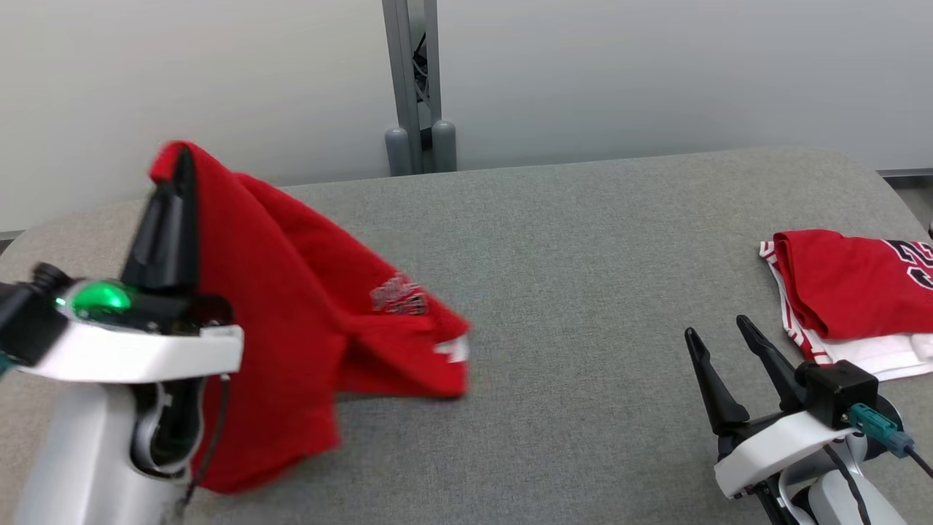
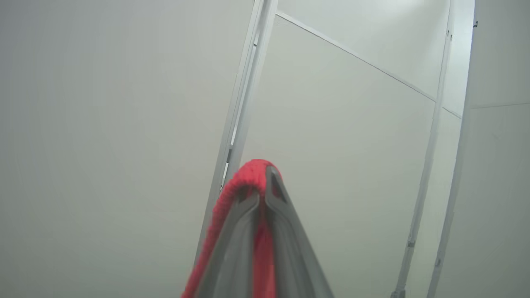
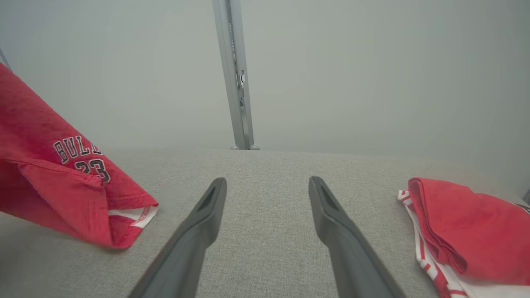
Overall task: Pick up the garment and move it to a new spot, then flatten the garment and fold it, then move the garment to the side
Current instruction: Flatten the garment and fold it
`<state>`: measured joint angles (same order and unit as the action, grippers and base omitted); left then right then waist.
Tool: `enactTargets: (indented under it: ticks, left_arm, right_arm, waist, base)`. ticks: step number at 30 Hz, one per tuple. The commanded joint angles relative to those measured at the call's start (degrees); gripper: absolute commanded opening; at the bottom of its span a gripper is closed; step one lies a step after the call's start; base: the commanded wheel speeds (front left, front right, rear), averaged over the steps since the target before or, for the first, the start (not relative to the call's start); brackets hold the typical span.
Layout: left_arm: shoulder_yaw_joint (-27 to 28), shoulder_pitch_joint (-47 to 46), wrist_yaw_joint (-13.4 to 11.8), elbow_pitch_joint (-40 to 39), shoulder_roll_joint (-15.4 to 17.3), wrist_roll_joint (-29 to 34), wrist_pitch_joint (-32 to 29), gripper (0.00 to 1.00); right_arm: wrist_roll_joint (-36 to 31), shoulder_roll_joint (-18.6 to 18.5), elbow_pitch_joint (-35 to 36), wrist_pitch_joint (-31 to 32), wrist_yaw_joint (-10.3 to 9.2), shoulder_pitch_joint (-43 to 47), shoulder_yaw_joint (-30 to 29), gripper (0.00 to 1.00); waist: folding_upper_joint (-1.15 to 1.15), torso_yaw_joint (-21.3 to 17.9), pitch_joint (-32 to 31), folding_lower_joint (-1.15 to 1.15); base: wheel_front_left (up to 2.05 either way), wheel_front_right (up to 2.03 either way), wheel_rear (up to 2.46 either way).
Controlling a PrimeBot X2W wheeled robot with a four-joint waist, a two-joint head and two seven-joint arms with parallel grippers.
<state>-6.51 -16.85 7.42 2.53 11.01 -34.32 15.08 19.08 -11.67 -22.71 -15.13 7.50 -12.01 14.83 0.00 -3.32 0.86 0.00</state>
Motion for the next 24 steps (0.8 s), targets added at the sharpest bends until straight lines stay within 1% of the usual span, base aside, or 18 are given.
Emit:
enactTargets:
  ticks: [1, 4, 6, 7, 9, 12, 14, 18, 20, 24]
  left_arm:
    - [1.5, -1.79, 0.07, -1.04, 0.52, 0.27, 0.02, 0.0]
    - [4.92, -5.17, 0.07, -2.84, 1.9, 0.23, 0.02, 0.0]
    - [5.74, -7.56, 0.07, -3.68, 3.12, 0.15, 0.02, 0.0]
    - [5.41, -8.59, 0.07, -3.93, 3.82, 0.09, 0.01, 0.0]
    - [2.72, -10.12, 0.07, -4.03, 5.42, -0.5, 0.01, 0.0]
    - [-5.69, -11.63, 0.07, -2.68, 8.28, -3.3, 0.0, 0.0]
    - [-13.87, -12.56, 0.06, -1.04, 11.0, -4.55, -0.23, 0.0]
    - [-29.62, -15.45, 0.06, 3.96, 14.15, -6.69, -1.85, 0.0]
    - [-36.29, -17.28, 0.06, 7.19, 14.01, -7.28, -1.97, 0.0]
    - [-45.81, -21.73, 0.06, 14.28, 12.0, -7.29, -1.23, 0.0]
  right_arm:
    - [-0.21, -0.31, -0.01, -0.03, -0.03, -0.03, -0.04, 1.0]
    - [-0.05, -0.36, 0.03, -0.03, -0.03, -0.28, 0.19, 1.0]
    - [0.13, -0.35, 0.03, -0.03, -0.03, -0.47, 0.38, 1.0]
    - [0.21, -0.29, 0.0, -0.03, -0.03, -0.47, 0.44, 1.0]
    - [0.31, -0.07, -0.12, -0.03, -0.03, -0.39, 0.54, 1.0]
    - [0.3, 0.19, -0.4, -0.03, -0.03, -0.5, 0.77, 1.0]
    - [0.35, 0.34, -0.61, -0.03, -0.03, -0.85, 1.02, 1.0]
    - [0.35, 0.81, -0.97, -0.03, -0.03, -2.21, 1.91, 1.0]
    - [0.33, 1.02, -1.06, -0.03, -0.03, -3.11, 2.32, 1.0]
    - [0.13, 1.86, -0.99, -0.03, -0.03, -4.98, 3.51, 1.0]
  waist:
    - [0.0, -0.18, 0.0, 0.0]
    - [0.0, -0.72, 0.08, 0.0]
    - [0.0, -1.21, 0.2, 0.0]
    - [0.0, -1.5, 0.25, 0.0]
    - [0.0, -2.17, 0.36, 0.0]
    - [0.0, -3.37, 0.73, 0.0]
    - [0.0, -4.3, 1.25, 0.0]
    - [0.0, -6.89, 3.18, 0.0]
    - [0.0, -8.27, 4.36, 0.0]
    - [0.0, -11.43, 7.26, 0.0]
  base:
    - [0.0, 0.0, 0.0]
    - [0.0, 0.0, 0.0]
    - [0.0, 0.0, 0.0]
    - [0.0, 0.0, 0.0]
    - [0.0, 0.0, 0.0]
    - [0.0, 0.0, 0.0]
    - [0.0, 0.0, 0.0]
    - [0.0, 0.0, 0.0]
    - [0.0, 0.0, 0.0]
    - [0.0, 0.0, 0.0]
